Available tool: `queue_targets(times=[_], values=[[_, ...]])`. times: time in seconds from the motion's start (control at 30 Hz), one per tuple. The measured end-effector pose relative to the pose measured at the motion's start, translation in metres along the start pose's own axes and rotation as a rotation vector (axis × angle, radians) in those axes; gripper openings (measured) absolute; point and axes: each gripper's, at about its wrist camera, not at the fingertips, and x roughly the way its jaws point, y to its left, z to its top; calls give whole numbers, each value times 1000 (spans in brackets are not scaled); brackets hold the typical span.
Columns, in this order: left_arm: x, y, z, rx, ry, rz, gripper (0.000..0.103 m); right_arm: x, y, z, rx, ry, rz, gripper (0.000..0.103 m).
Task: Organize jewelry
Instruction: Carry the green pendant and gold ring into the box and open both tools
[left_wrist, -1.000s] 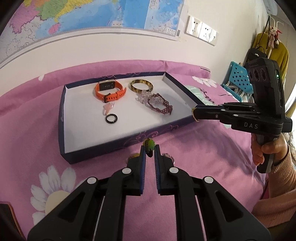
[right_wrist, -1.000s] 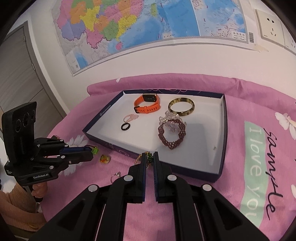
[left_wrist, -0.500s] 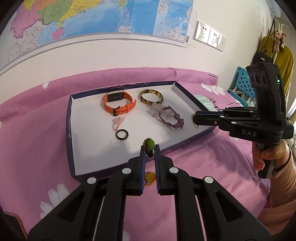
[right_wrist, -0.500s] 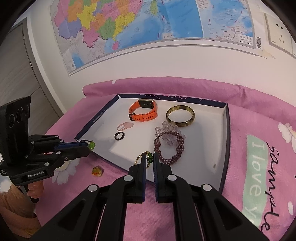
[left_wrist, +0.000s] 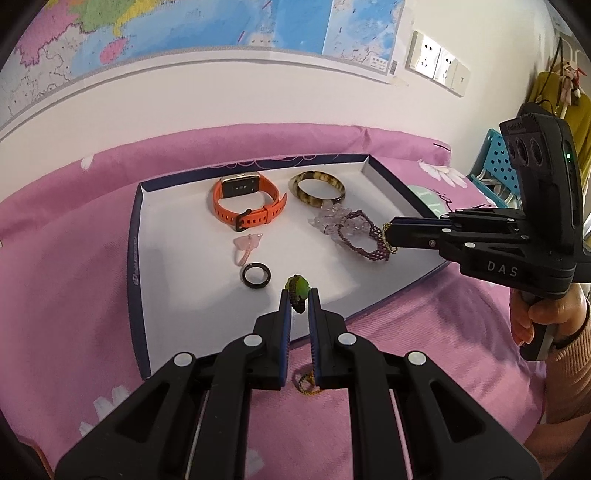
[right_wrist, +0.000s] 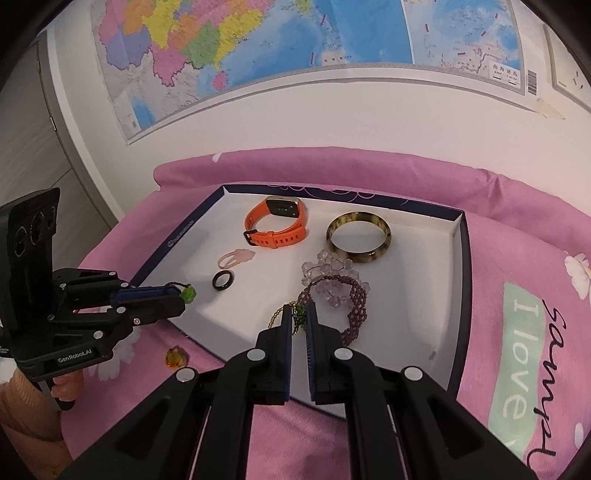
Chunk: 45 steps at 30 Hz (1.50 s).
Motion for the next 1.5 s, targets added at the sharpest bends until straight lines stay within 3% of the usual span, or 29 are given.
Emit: queue_targets(times=[0.9, 1.03, 1.13, 1.23, 1.5], values=[[29, 15, 4, -54, 62, 9, 11, 29, -12, 6, 32, 34, -46, 8], [27, 15, 4, -58, 56, 9, 18, 25, -12, 6, 41, 17, -45, 8], [21, 13, 3, -47, 31, 34, 30, 17, -12, 6, 51, -6, -39, 17], [11, 12, 1, -42, 4, 52, 35, 4, -9, 3, 44, -31, -23, 20], [-24, 7, -17, -9, -56, 34, 38, -25, 13, -19, -26, -49, 48, 25]])
